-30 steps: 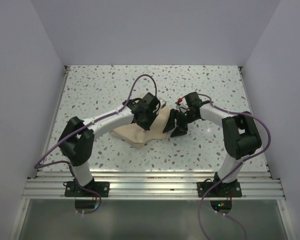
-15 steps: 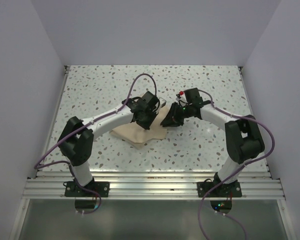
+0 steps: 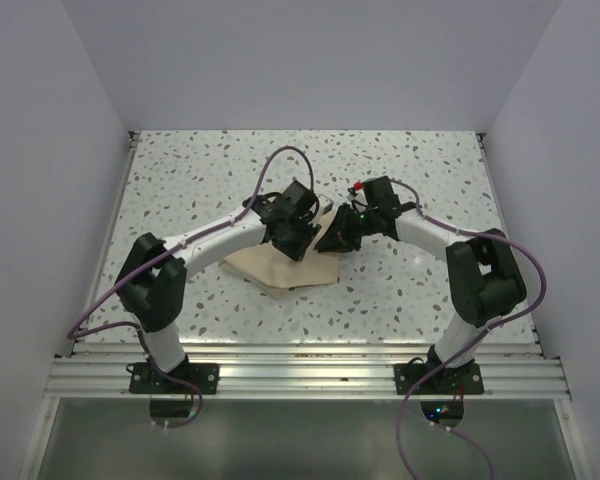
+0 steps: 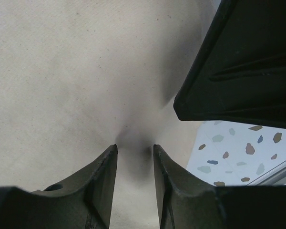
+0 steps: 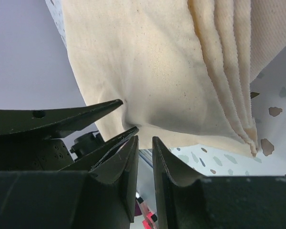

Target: Prepare the surgical pack

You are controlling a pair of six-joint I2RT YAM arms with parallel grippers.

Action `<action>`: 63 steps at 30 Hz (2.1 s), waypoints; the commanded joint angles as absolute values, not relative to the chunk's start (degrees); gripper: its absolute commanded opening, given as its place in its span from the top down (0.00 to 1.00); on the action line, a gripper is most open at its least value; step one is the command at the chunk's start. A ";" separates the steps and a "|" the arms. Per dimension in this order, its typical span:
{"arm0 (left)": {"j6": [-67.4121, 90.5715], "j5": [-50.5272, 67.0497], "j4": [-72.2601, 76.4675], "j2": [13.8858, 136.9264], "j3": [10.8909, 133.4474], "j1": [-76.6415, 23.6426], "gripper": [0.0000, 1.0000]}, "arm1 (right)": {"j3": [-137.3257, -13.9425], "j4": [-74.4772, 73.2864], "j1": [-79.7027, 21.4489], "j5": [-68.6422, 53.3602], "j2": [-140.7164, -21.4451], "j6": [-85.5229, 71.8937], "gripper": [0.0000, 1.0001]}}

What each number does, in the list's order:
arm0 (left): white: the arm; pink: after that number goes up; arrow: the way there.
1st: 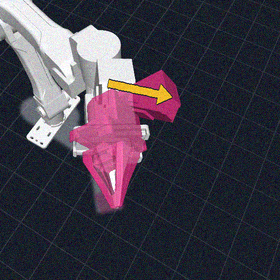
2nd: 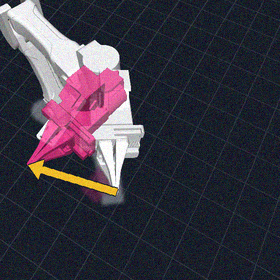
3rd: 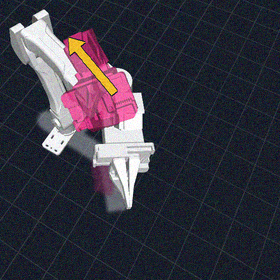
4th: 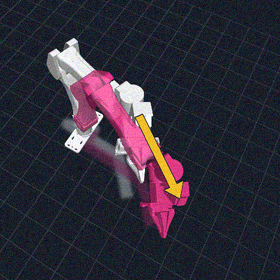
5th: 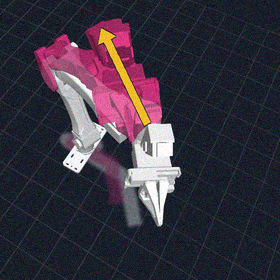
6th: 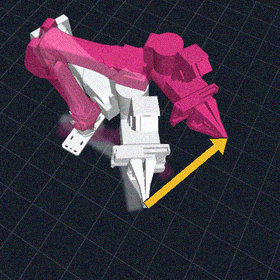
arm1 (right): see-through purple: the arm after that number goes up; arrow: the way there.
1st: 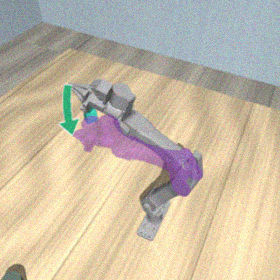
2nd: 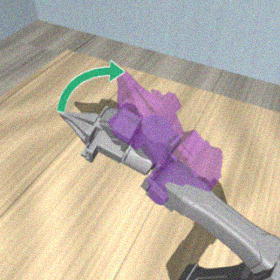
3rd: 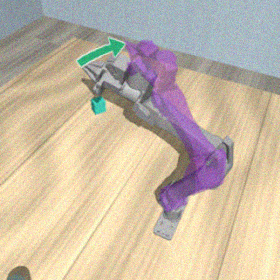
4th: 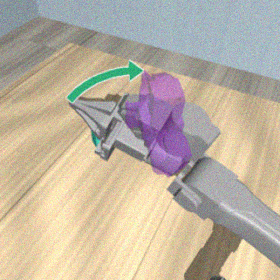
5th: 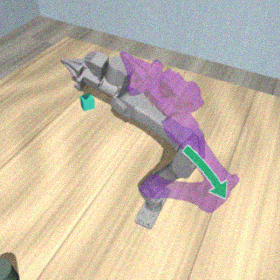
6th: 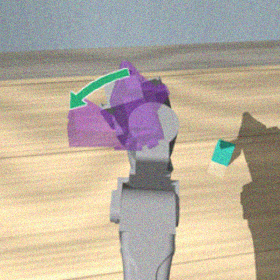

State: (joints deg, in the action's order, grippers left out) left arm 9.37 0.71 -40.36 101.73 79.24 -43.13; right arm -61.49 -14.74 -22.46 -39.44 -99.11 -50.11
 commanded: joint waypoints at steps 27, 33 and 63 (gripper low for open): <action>6.24 -2.11 -37.00 105.20 77.34 -43.77 0.78 | -61.44 -14.85 -22.50 -39.55 -99.32 -48.25 0.78; 5.10 -0.97 -37.53 105.56 79.63 -43.42 1.00 | -62.22 -15.12 -22.41 -39.81 -99.58 -48.43 0.78; 4.22 7.64 -45.35 104.32 86.13 -40.25 0.67 | -62.05 -12.13 -23.20 -30.76 -98.18 -53.97 0.91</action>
State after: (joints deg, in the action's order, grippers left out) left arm 4.75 6.00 -44.84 105.45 84.27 -41.08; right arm -61.41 -13.58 -22.94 -32.42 -99.48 -53.56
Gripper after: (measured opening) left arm 0.245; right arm 0.089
